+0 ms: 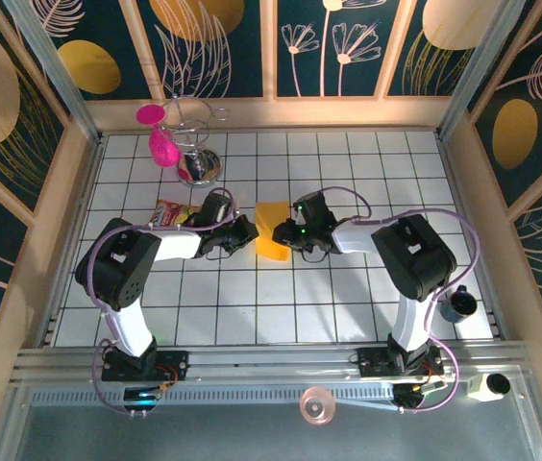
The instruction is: Fold a paper plane with a square sheet of paper (pick it up from the middle)
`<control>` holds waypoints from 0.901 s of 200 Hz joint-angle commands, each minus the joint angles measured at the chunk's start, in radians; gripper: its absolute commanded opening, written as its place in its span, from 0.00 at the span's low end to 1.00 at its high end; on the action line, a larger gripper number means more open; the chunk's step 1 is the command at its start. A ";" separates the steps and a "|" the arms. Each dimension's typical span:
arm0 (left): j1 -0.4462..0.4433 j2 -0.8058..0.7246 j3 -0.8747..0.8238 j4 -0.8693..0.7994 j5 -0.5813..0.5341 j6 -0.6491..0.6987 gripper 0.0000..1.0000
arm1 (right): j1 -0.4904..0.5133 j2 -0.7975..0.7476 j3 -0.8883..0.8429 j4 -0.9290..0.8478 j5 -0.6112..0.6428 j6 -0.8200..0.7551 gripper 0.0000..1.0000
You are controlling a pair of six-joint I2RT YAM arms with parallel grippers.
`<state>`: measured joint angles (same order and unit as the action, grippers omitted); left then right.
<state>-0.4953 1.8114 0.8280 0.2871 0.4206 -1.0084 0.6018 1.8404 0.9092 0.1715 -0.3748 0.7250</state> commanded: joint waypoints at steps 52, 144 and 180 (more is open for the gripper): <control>0.011 -0.089 -0.095 0.155 0.040 -0.177 0.00 | 0.029 -0.315 -0.152 0.078 0.193 -0.461 0.54; 0.012 -0.091 -0.079 0.115 0.033 -0.196 0.00 | 0.339 -0.290 -0.280 0.344 0.538 -0.831 0.63; 0.011 -0.092 -0.071 0.105 0.037 -0.189 0.00 | 0.369 -0.215 -0.286 0.395 0.575 -0.884 0.62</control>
<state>-0.4896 1.7378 0.7380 0.4133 0.4454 -1.1946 0.9585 1.5845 0.6384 0.4858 0.1169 -0.0772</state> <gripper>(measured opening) 0.044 0.622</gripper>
